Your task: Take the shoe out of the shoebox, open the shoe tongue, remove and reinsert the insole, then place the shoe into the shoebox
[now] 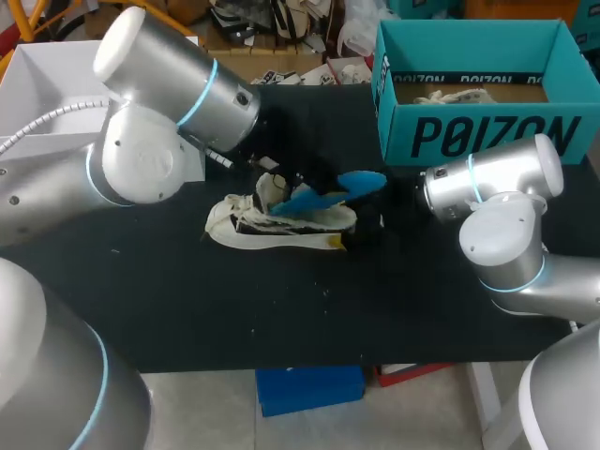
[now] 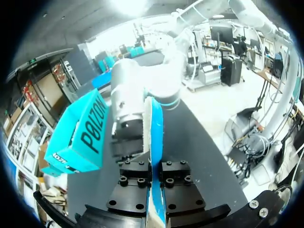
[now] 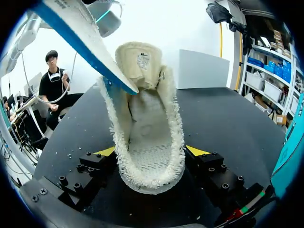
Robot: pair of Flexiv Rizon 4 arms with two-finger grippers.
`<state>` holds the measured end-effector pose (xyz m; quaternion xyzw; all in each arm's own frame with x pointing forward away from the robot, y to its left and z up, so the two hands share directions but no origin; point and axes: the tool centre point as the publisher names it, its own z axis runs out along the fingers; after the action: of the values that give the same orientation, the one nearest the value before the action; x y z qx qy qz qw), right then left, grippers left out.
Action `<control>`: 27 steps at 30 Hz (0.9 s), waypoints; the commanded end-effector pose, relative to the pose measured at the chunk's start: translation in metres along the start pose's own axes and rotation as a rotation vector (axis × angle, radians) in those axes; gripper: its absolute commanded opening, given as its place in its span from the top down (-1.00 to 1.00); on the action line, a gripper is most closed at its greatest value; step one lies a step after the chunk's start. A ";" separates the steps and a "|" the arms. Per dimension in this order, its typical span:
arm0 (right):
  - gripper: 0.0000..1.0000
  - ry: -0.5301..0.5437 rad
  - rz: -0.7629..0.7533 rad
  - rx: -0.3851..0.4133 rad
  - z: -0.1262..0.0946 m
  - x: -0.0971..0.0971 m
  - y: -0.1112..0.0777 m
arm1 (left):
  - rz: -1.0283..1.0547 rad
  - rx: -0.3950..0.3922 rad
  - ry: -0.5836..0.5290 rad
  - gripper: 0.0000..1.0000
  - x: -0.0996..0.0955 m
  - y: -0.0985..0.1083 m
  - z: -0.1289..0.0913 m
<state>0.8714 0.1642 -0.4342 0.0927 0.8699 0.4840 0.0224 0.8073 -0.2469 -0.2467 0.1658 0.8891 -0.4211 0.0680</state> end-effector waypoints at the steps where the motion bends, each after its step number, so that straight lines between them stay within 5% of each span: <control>1: 1.00 -0.001 0.001 0.003 0.001 -0.001 -0.002 | 0.006 0.160 0.013 1.00 -0.002 -0.014 -0.014; 3: 1.00 -0.001 0.001 0.003 0.001 -0.001 -0.002 | -0.008 0.215 0.023 1.00 -0.005 -0.022 -0.021; 22: 1.00 -0.001 0.001 0.003 0.001 -0.001 -0.002 | -0.008 0.215 0.023 1.00 -0.005 -0.022 -0.021; 27: 1.00 -0.001 0.001 0.003 0.001 -0.001 -0.002 | -0.144 0.354 -0.021 1.00 0.006 -0.046 -0.032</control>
<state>0.8714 0.1642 -0.4343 0.0927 0.8699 0.4840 0.0224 0.7975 -0.2509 -0.1968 0.1328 0.8267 -0.5467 0.0065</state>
